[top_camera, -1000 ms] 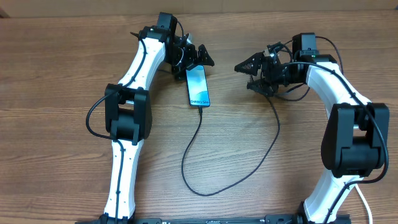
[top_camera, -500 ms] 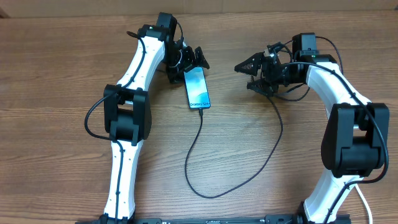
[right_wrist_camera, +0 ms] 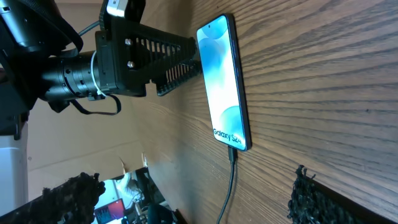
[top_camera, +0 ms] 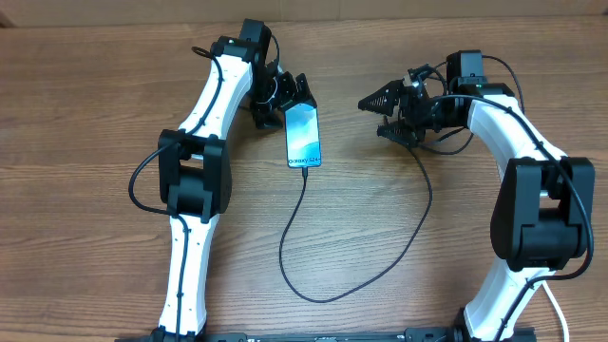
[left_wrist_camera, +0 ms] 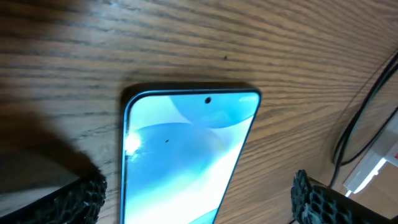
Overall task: Plug charger to phone and switch on socket
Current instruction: 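Open the left gripper and lift it away from the phone, then move the right gripper over the white power strip's switch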
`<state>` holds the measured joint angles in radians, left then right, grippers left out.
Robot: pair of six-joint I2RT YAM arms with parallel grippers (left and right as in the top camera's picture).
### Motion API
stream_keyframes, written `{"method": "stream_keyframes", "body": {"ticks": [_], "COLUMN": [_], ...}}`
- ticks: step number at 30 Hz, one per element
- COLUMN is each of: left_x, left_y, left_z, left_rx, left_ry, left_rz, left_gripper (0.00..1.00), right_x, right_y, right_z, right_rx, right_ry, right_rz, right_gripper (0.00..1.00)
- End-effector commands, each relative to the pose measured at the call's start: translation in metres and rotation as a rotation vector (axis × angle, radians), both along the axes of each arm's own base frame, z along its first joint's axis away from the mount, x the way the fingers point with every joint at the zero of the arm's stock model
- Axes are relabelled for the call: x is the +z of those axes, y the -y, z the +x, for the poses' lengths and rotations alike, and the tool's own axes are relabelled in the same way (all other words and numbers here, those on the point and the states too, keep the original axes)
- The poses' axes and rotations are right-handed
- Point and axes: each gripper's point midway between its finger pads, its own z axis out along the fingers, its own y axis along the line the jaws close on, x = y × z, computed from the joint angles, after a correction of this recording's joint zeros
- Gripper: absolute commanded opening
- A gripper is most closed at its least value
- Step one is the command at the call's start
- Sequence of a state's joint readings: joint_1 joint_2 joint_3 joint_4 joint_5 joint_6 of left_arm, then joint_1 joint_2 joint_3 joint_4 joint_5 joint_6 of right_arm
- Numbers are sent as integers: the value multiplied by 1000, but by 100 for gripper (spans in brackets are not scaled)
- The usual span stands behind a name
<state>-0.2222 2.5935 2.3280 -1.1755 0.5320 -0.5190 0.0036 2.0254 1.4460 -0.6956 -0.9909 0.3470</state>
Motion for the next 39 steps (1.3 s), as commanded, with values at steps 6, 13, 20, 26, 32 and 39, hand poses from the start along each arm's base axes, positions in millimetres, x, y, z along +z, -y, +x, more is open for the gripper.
{"method": "stream_keyframes", "body": {"ticks": [6,13,20,26,32,39], "left_x": [7,167,298,337,333,333], "left_y": [-48,-78,-79,-89,-91,-91], "left_z": [-7,-26,-86,-113,-117,-117], "left_rx": [-81,-110,-134,-103,-110,-111], "left_ry": [60,372,655,735,711,709], "left_rz": [268,469,478,476,482,482], "left_gripper": [100,100,100,100,100,100], "right_x": [4,4,4,4,4,6], "right_y": [0,0,0,0,0,4], "right_z": [3,3,4,3,3,10], "right_rx": [4,1,1,2,2,-9], "right_ry": [25,25,27,21,24,56], "right_rz": [-4,-7,-6,-6,-6,-22], "right_gripper": [100,100,100,100,100,100]}}
